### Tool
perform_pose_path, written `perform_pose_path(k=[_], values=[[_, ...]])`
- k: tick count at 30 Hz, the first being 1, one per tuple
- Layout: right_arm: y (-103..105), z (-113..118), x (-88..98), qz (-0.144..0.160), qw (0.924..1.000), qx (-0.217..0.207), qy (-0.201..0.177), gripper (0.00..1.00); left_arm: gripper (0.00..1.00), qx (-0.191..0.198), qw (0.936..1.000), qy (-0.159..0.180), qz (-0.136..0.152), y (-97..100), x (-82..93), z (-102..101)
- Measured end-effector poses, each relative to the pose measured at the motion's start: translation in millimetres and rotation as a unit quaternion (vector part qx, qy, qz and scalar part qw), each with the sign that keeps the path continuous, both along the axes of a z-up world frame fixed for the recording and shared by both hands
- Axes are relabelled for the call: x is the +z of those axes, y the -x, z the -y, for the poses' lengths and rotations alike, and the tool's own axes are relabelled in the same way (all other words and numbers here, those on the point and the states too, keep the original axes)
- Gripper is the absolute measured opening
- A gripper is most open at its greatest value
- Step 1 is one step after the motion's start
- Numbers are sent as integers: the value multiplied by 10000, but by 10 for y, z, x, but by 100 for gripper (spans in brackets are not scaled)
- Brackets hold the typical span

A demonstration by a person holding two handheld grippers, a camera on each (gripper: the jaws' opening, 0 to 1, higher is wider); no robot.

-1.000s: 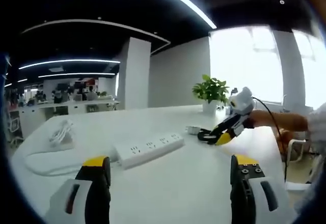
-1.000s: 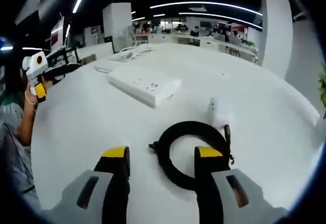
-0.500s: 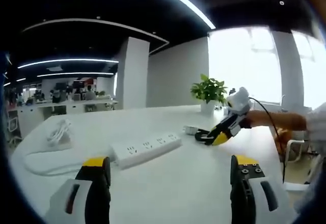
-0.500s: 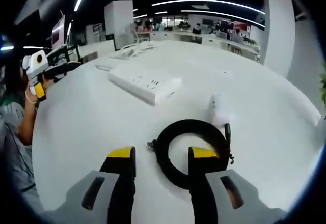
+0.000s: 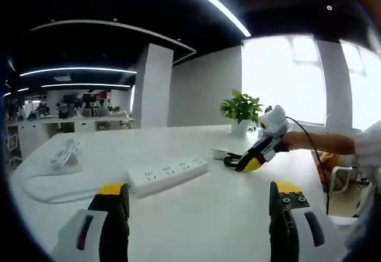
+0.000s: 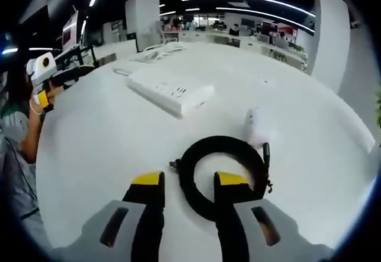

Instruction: Straighten the power strip on the desk, plug the charger into it

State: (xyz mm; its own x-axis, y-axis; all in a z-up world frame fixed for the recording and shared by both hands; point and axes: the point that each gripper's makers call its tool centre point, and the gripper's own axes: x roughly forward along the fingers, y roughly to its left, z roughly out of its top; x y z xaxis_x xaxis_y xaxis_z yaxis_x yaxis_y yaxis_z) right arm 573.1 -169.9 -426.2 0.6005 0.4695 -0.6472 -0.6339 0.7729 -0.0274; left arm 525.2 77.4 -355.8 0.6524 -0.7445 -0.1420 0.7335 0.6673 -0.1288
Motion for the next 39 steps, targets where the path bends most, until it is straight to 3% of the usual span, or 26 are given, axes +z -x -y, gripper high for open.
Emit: perform_pose_path(k=[20,33,39], values=[[11,20,0,29,9997,155,207,16,100,-14,10000,59,-22,10,-5,-9],[70,-91,3,117,9945,652,810,7,100,-36,9999,78,-52,21,-11,-29],[44,-100,77,65,9972,580,471,7,100,-24,9999,112,-53,16,4,-43]])
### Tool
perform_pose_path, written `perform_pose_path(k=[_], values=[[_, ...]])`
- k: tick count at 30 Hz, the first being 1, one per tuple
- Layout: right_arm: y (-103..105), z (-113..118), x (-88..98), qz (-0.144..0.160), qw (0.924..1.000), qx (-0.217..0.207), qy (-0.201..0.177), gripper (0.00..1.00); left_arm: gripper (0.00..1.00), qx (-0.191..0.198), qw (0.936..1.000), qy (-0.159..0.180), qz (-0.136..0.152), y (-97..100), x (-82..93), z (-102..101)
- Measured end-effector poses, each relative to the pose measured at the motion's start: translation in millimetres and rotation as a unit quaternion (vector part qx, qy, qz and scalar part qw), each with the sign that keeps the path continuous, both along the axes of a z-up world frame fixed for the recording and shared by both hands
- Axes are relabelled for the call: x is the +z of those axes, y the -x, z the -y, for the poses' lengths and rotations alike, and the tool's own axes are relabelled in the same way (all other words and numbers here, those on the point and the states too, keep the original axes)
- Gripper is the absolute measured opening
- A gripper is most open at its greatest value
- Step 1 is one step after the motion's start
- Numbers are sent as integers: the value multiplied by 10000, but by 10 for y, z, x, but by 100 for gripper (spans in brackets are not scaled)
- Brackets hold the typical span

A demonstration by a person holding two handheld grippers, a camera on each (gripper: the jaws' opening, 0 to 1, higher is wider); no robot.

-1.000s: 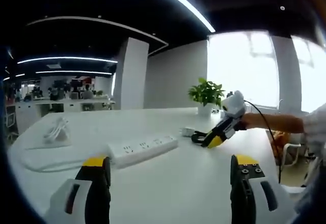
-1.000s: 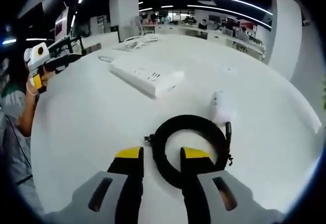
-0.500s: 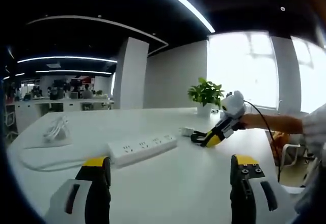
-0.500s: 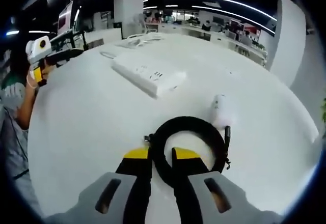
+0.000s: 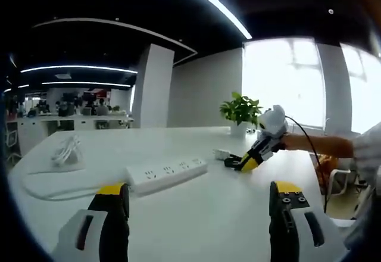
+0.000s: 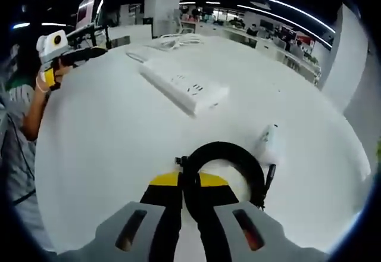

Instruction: Straighten the power strip on the desk, plug the charger into it

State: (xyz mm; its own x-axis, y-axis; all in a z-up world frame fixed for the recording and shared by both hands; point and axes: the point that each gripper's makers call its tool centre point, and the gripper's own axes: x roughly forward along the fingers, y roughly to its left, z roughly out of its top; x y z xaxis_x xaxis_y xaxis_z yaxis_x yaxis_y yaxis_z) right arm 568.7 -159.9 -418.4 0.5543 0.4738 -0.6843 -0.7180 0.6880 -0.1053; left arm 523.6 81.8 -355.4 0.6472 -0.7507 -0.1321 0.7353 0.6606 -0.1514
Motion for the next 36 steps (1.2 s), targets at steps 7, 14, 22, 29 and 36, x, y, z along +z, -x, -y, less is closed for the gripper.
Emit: perform_pose_path(k=[7,14,22,29,36], values=[[-98,5,329,325,9945,-393,-918,6,100,-47,10000,5,20,20,18,9],[-245,24,677,855,9690,-758,-2189,5,100,-39,10000,32,-6,8,14,29],[-386,44,1133,1459,9283,-948,-3287,5,100,-101,9999,-32,15,21,38,86],[-436,-33,1379,1783,9044,-980,-3750,5,100,-137,9999,-71,77,8,106,129],[-435,-177,1633,1970,8850,-890,-4123,5,100,-182,9994,-116,283,-31,215,170]])
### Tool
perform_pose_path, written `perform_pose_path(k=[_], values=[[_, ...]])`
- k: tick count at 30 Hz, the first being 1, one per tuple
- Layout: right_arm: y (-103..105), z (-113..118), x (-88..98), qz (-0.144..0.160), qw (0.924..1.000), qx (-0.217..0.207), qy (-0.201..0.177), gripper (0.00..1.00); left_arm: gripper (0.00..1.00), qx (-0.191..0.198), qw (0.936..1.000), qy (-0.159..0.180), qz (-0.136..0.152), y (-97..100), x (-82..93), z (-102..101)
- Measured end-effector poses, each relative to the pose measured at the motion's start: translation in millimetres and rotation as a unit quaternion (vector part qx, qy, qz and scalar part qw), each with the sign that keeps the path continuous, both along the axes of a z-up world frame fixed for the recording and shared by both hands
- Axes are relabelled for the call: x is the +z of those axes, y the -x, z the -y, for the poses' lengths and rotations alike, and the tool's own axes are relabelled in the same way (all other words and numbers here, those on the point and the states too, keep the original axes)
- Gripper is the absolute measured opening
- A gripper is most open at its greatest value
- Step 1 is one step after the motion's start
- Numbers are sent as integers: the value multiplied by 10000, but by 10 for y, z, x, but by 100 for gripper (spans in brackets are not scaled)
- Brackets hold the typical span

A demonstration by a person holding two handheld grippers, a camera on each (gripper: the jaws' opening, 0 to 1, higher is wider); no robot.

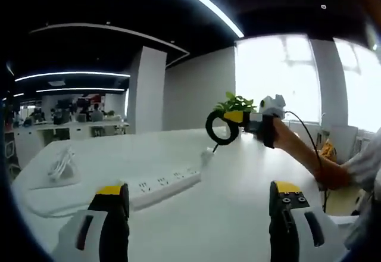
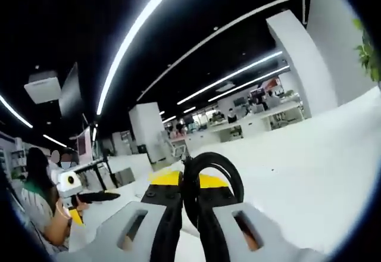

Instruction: Straighten the power strip on the desk, plug the charger into it

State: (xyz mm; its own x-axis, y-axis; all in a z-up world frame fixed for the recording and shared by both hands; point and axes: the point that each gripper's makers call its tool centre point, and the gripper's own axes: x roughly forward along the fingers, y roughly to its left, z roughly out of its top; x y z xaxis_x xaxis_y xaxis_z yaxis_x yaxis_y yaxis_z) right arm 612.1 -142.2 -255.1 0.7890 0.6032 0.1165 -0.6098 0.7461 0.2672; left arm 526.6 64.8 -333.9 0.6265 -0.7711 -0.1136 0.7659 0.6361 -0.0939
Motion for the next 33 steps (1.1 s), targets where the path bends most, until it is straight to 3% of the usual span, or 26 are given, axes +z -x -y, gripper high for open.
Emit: perform_pose_path(k=[4,8,13,17,19,22,24,26,29,33], values=[[17,-102,123,109,9999,36,-80,5,100,9,9997,99,229,-53,109,17],[47,-216,276,263,9995,60,-141,6,100,50,9988,-20,482,-137,158,45],[63,-318,441,414,9989,84,-223,6,100,152,9982,-223,537,-258,115,67],[56,-398,517,465,9985,126,-261,6,99,71,9981,-169,595,-299,139,139],[44,-435,558,491,9983,142,-284,6,99,76,9982,31,602,-338,200,176],[50,-502,625,549,9975,200,-406,6,99,-44,9943,891,587,-387,426,269],[55,-518,651,591,9969,186,-476,6,99,-17,9903,1186,730,-431,535,273],[55,-525,666,588,9965,194,-564,6,99,-12,9897,1011,1011,-483,569,296],[61,-569,668,585,9961,202,-628,6,99,105,9921,564,1117,-607,537,363],[54,-591,653,584,9959,213,-657,6,99,-67,9924,606,1068,-681,549,485]])
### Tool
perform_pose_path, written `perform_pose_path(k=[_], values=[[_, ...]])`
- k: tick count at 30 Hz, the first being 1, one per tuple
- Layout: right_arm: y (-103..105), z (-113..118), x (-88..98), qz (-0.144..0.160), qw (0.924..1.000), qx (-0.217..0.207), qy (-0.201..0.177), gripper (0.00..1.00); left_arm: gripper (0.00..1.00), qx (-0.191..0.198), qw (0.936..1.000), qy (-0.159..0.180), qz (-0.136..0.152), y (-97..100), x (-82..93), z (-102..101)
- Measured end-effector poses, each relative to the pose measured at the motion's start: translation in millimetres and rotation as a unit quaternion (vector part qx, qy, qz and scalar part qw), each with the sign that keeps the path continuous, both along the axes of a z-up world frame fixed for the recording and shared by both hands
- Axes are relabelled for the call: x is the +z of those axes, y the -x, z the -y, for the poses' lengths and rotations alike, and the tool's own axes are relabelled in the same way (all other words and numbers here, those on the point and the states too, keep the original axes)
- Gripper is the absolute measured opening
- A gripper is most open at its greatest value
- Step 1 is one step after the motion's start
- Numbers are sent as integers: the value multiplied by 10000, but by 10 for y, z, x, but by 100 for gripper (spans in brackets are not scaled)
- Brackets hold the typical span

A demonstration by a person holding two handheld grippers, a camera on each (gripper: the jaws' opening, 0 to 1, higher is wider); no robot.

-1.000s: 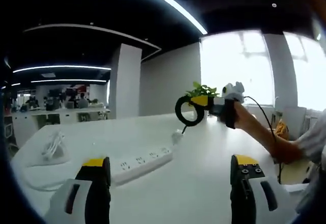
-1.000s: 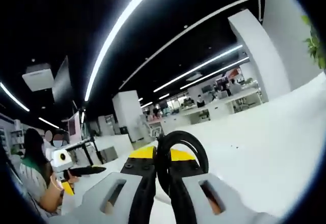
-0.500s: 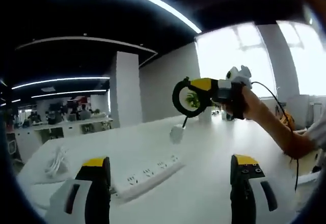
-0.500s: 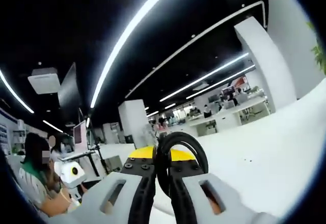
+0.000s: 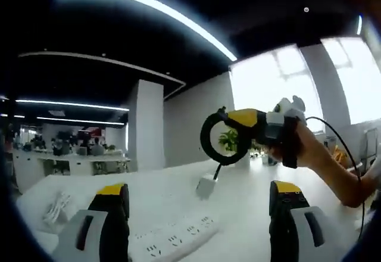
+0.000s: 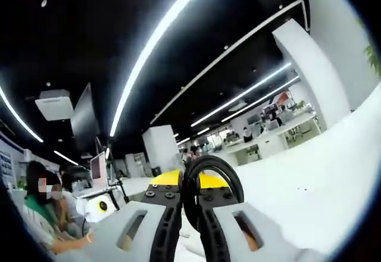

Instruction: Straighten the power strip on the desk, plug the charger into it

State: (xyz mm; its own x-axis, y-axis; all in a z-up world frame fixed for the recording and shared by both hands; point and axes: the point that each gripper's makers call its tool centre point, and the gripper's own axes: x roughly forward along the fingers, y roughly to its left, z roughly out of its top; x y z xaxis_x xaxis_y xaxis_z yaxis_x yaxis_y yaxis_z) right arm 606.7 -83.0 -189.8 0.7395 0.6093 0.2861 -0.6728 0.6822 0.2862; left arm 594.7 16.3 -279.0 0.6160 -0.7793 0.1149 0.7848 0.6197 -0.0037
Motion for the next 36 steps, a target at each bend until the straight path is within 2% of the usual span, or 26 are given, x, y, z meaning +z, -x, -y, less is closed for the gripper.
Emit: perform_pose_path(k=[8,23,32,36], values=[[17,-18,-1,-1,10000,54,-74,6,99,-85,9995,-245,-174,-141,-171,172],[99,-10,22,65,9998,46,-181,6,99,-32,9975,-704,87,-312,-329,369],[143,-9,38,92,9996,87,-269,6,99,139,9974,-683,156,-423,-337,402],[181,-22,49,118,9994,125,-305,6,99,101,9965,-819,134,-438,-391,469]])
